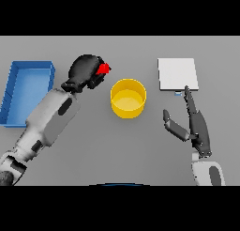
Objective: Pick up the red beaker and tilt it to pour out 1 green nut into yellow bowl. Pick up the yellow bowl and place it on the metallic measuring scale.
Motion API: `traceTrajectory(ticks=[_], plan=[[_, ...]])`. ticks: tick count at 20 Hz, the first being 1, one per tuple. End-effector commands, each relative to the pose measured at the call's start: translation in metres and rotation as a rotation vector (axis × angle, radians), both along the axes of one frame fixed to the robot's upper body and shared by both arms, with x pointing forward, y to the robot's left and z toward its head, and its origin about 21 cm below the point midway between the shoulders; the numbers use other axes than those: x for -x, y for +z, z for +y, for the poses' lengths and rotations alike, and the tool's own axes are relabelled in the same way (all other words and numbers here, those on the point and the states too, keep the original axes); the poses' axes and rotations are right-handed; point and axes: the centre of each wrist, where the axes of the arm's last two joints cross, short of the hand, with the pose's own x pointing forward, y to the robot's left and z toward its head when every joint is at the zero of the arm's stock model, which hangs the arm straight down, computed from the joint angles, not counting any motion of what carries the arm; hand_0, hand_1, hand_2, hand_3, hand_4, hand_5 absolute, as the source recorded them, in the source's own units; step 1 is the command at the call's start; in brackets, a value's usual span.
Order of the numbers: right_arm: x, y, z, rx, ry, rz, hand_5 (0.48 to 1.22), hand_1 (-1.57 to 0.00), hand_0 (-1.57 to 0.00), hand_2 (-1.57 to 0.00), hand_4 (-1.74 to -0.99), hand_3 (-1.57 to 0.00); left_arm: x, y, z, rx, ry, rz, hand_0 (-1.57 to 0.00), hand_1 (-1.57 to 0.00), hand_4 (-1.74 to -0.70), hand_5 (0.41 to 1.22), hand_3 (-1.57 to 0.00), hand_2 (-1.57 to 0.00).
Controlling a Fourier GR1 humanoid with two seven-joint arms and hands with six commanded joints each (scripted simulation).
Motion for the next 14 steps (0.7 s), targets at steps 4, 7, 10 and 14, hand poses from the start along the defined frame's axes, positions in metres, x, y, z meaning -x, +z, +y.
traceTrajectory(ticks=[4,7,10,14], plan=[[0.002,-0.001,0.000,0.010,0.005,0.003,0.704,0.00,0.00,0.00,-1.274,0.00,-0.005,0.013,-0.014,-0.218,-0.067,-0.061,-1.57,-1.57,-1.74,1.190,-1.57,-1.57],[0.000,-0.002,-0.001,-0.005,-0.004,-0.003,0.702,0.00,0.00,0.00,-1.283,0.00,-0.006,0.016,-0.020,-0.360,-0.143,-0.078,-1.57,-1.57,-1.67,1.205,-1.57,-1.57],[0.002,-0.005,0.003,-0.040,-0.003,-0.007,0.685,0.00,0.00,0.00,-1.288,0.00,-0.011,0.030,-0.032,-0.536,-0.215,-0.080,-1.57,-1.57,-1.69,1.213,-1.33,-1.57],[-0.001,-0.003,0.002,-0.081,-0.015,-0.001,0.657,0.00,0.00,0.00,-1.294,0.00,-0.010,0.029,-0.053,-0.717,-0.350,-0.106,-1.57,-1.57,-1.72,1.218,-1.42,-1.57]])
